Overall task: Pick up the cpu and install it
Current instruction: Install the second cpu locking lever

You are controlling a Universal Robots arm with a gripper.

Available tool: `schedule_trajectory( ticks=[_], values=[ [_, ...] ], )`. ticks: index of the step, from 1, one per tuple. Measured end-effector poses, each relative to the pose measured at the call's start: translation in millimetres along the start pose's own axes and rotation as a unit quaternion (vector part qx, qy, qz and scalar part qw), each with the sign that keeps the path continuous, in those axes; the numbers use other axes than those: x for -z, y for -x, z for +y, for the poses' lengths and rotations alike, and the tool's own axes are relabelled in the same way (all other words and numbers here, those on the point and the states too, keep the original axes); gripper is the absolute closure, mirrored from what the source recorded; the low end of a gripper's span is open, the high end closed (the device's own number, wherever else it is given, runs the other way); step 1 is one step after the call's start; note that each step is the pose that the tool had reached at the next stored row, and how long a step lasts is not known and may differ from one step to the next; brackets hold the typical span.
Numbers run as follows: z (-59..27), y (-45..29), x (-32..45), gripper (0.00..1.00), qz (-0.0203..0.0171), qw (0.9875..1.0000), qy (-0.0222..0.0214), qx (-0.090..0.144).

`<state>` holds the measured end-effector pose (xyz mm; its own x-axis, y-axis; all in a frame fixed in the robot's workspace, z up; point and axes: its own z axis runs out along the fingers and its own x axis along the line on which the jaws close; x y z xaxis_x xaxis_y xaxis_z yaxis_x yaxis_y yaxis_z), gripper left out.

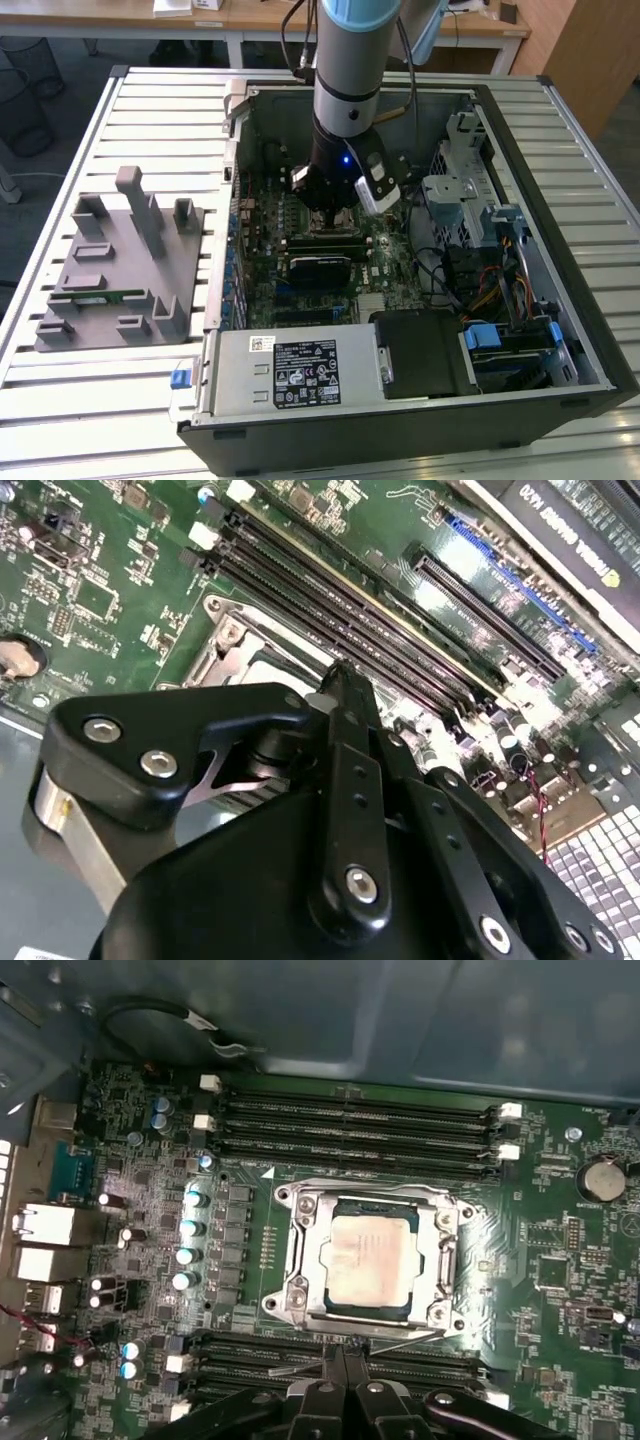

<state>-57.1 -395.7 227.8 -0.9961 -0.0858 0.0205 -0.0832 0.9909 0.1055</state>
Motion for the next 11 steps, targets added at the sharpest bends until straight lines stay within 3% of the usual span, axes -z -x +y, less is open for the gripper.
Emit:
schedule_trajectory(
  ticks=[2,8,11],
  values=[
    [-0.1,-2.0,-1.4,0.89,0.0003,1.0,0.0013,0.0],
    [-1.0,-14.1,-3.7,0.89,-0.0011,0.9999,0.0167,0.0],
    [-4.5,-14.9,-4.7,0.89,-0.0012,0.9998,0.0182,0.001]
  ],
)
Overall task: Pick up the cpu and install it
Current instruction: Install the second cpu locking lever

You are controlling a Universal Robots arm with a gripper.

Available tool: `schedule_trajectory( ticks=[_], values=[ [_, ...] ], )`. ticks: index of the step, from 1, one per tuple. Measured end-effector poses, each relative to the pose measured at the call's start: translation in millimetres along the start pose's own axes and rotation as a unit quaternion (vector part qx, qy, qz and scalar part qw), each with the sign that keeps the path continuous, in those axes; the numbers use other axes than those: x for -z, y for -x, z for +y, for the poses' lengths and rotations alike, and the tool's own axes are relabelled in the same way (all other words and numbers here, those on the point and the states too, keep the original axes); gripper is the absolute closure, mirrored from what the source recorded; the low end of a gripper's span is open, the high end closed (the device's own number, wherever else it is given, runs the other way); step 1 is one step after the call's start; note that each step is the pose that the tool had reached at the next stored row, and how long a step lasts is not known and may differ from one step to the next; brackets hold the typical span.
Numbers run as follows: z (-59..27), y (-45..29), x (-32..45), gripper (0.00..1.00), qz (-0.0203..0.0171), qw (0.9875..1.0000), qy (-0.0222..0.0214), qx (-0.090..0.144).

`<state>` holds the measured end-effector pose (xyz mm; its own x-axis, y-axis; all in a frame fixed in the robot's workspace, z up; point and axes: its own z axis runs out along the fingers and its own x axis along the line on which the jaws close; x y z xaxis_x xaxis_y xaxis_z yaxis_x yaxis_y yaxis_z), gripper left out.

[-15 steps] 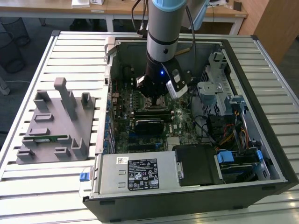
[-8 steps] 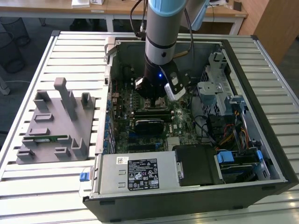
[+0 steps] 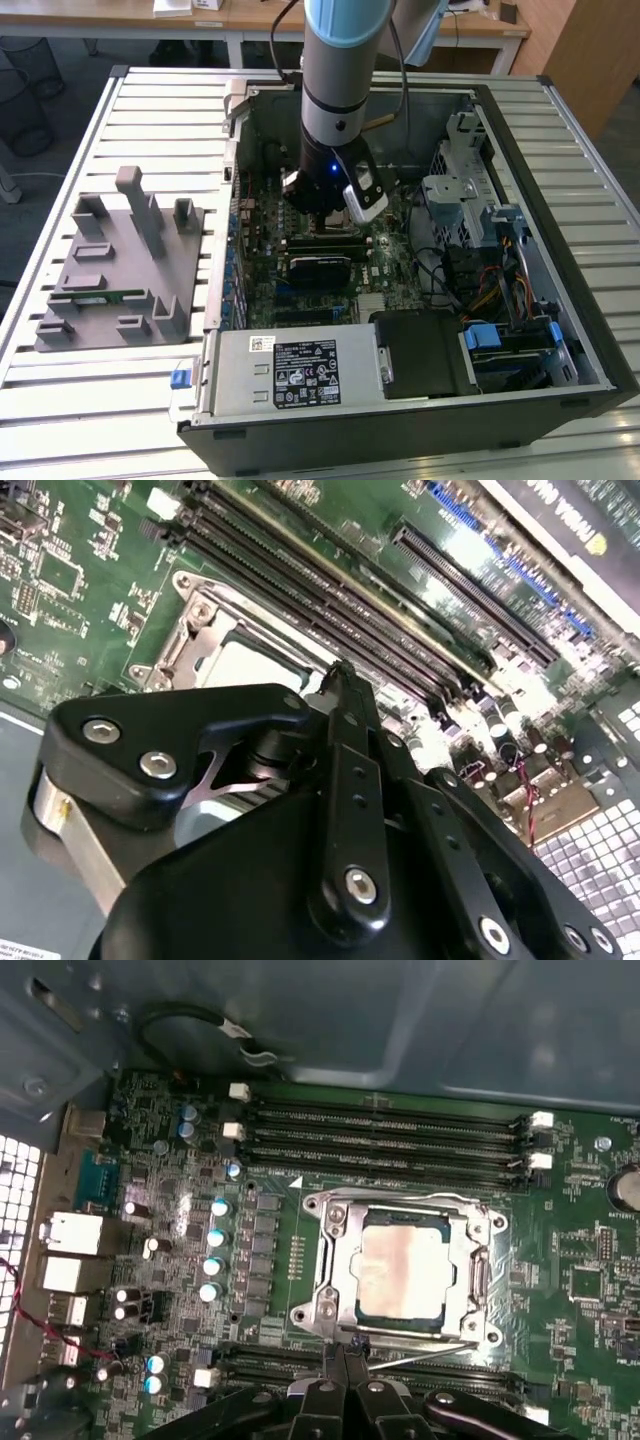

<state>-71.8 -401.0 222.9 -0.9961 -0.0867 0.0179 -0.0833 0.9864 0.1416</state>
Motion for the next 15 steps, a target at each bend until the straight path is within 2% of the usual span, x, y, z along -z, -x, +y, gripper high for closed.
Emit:
schedule_trajectory(
  ticks=[6,11,12,15],
  values=[
    [-4.0,-1.9,-2.9,0.89,0.0,1.0,0.0004,0.0],
    [-5.0,-8.4,-7.9,0.89,0.0001,1.0,0.0018,0.0],
    [-6.3,-11.6,-10.8,0.89,-0.0004,1.0,0.0069,0.0],
    [-8.6,-13.3,-12.7,0.89,-0.0007,0.9999,0.0107,0.0]
  ],
)
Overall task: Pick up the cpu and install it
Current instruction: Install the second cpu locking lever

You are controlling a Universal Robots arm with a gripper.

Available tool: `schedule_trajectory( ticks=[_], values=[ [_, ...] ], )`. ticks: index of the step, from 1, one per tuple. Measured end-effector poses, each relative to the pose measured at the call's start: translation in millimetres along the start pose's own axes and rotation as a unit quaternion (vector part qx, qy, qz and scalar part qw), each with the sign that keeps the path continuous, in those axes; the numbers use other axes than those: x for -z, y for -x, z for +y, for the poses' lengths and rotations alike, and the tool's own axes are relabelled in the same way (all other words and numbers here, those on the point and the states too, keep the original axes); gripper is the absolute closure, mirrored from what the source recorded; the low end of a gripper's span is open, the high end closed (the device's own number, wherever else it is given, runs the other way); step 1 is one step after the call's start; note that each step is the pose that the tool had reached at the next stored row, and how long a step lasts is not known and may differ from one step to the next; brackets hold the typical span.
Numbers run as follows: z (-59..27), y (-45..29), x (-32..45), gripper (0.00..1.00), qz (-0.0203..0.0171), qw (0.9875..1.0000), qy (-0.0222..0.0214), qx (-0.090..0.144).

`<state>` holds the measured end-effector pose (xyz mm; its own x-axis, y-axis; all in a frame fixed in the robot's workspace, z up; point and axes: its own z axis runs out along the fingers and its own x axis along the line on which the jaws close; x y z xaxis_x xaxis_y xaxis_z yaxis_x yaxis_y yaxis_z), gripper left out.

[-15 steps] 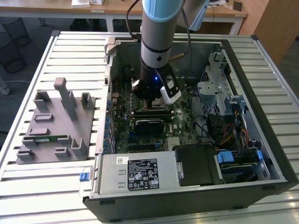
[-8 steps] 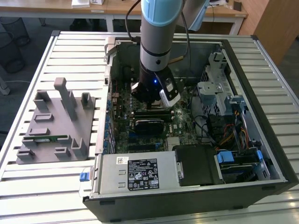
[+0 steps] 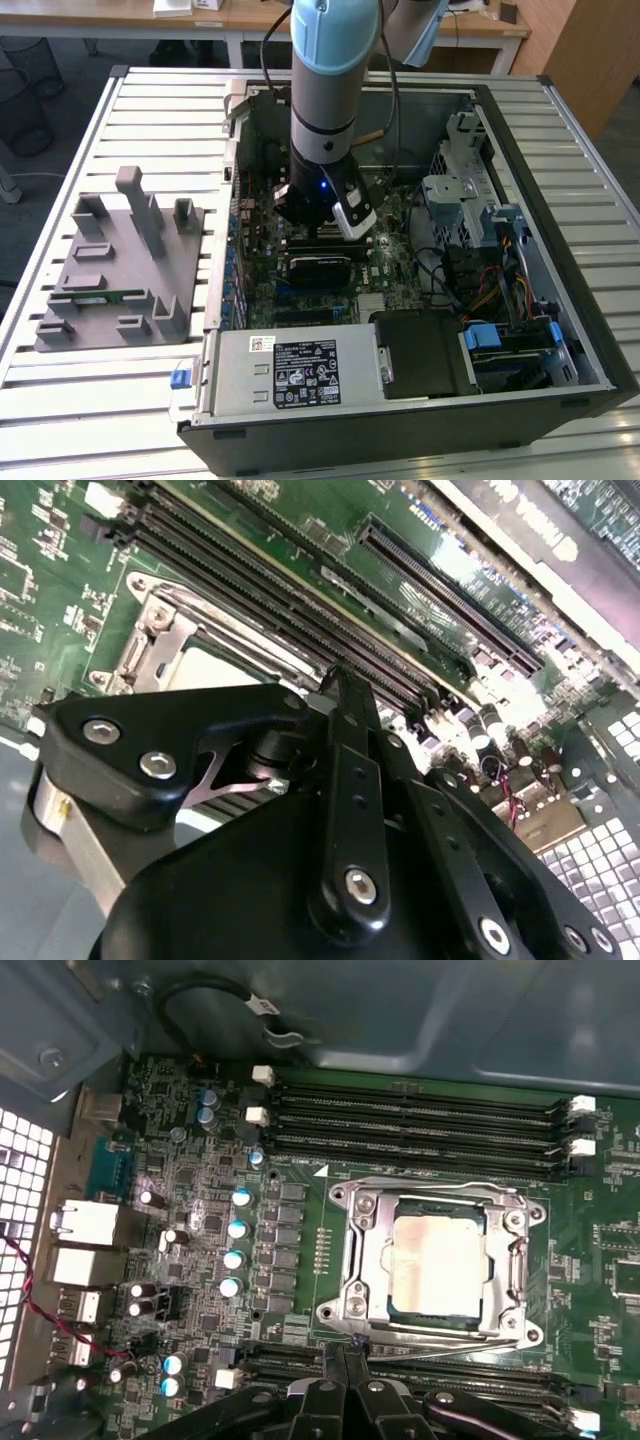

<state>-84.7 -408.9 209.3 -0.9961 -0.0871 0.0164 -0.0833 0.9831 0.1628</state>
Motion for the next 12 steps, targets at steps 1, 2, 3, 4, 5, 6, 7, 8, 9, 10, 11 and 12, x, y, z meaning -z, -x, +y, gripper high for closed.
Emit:
schedule_trajectory(
  ticks=[1,2,3,4,5,6,7,8,9,10,11,12],
  values=[
    [-0.8,-0.3,-0.1,0.89,-0.0002,1.0,0.0022,0.0],
    [-1.5,-0.6,-0.1,0.89,-0.0004,1.0,0.0048,0.0],
    [-1.9,-0.8,-0.1,0.89,-0.0006,1.0,0.0077,0.0],
    [-2.2,-1.0,-0.2,0.89,-0.0009,0.9999,0.0105,0.0],
    [-2.7,-1.3,-0.3,0.89,-0.0012,0.9999,0.0138,0.0],
    [-3.4,-1.6,-0.3,0.89,-0.0015,0.9999,0.0168,0.0],
    [-4.1,-1.9,-0.3,0.89,-0.0016,0.9998,0.0191,0.0],
    [-4.8,-2.2,-0.5,0.89,-0.0018,0.9998,0.021,0.0],
    [-5.4,-2.4,-0.7,0.89,-0.0019,0.9997,0.0227,0.001],
    [-6.1,-2.6,-0.9,0.89,-0.002,0.9997,0.0242,0.001],
    [-6.8,-3.1,-1.2,0.89,-0.0022,0.9997,0.0257,0.001],
    [-7.5,-3.5,-1.5,0.89,-0.0023,0.9996,0.0272,0.001]
  ],
)
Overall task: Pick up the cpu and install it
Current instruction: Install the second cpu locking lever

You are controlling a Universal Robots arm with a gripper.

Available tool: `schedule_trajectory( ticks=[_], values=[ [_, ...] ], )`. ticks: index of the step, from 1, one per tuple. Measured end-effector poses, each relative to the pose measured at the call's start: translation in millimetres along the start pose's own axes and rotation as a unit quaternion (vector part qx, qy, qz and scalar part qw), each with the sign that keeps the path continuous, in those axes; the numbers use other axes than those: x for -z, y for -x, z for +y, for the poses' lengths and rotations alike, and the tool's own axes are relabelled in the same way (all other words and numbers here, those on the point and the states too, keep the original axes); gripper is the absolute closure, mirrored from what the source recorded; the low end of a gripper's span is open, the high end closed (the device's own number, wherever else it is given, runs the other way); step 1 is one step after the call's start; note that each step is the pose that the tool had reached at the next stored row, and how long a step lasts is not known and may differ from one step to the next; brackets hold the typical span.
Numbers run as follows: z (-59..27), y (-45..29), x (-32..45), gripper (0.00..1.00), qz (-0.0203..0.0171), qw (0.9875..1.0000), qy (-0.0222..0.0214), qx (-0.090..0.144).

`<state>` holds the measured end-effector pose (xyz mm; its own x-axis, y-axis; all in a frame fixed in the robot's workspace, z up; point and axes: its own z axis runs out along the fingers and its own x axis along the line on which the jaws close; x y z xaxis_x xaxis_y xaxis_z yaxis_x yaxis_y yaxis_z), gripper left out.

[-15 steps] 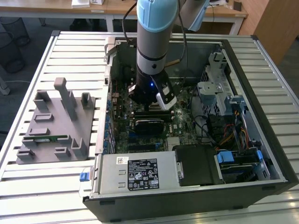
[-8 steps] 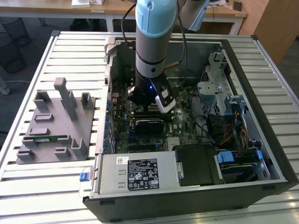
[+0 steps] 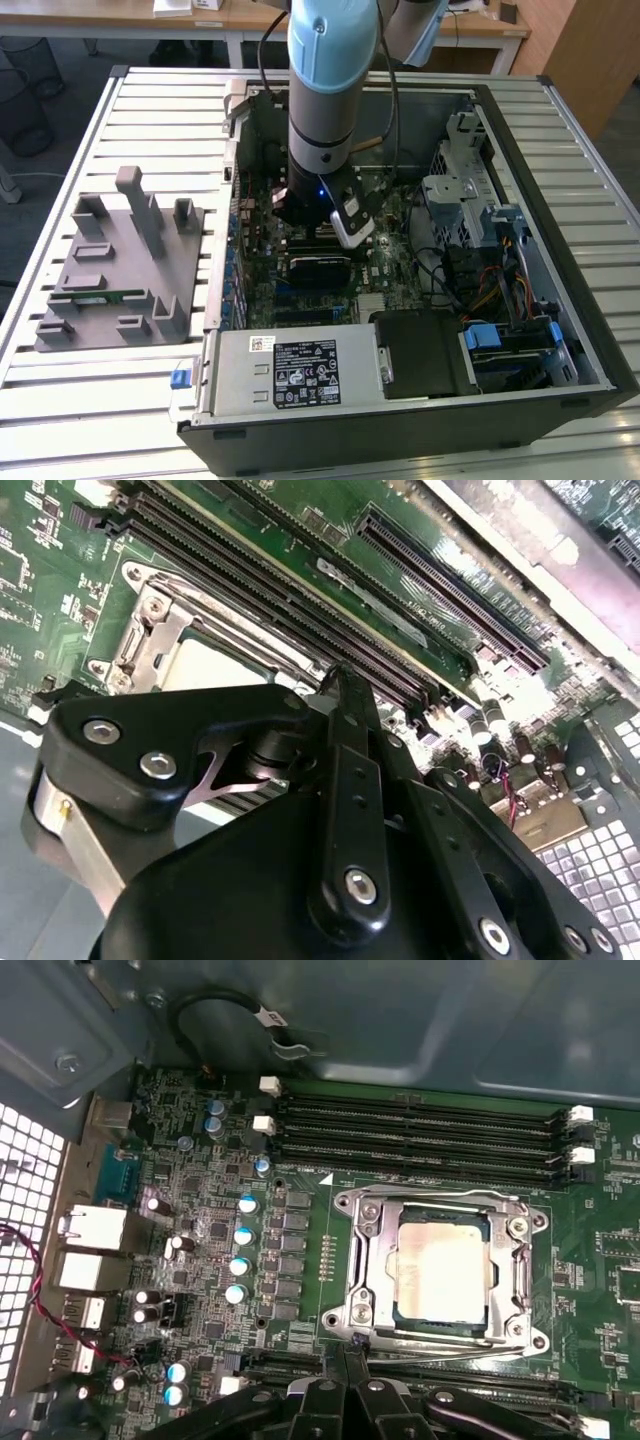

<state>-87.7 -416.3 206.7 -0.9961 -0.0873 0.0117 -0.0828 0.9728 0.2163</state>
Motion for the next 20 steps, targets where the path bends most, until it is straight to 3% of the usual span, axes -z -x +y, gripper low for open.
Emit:
schedule_trajectory(
  ticks=[20],
  values=[
    [-4.2,-3.8,-11.3,0.89,-0.0022,0.9996,0.0268,0.001]
  ],
)
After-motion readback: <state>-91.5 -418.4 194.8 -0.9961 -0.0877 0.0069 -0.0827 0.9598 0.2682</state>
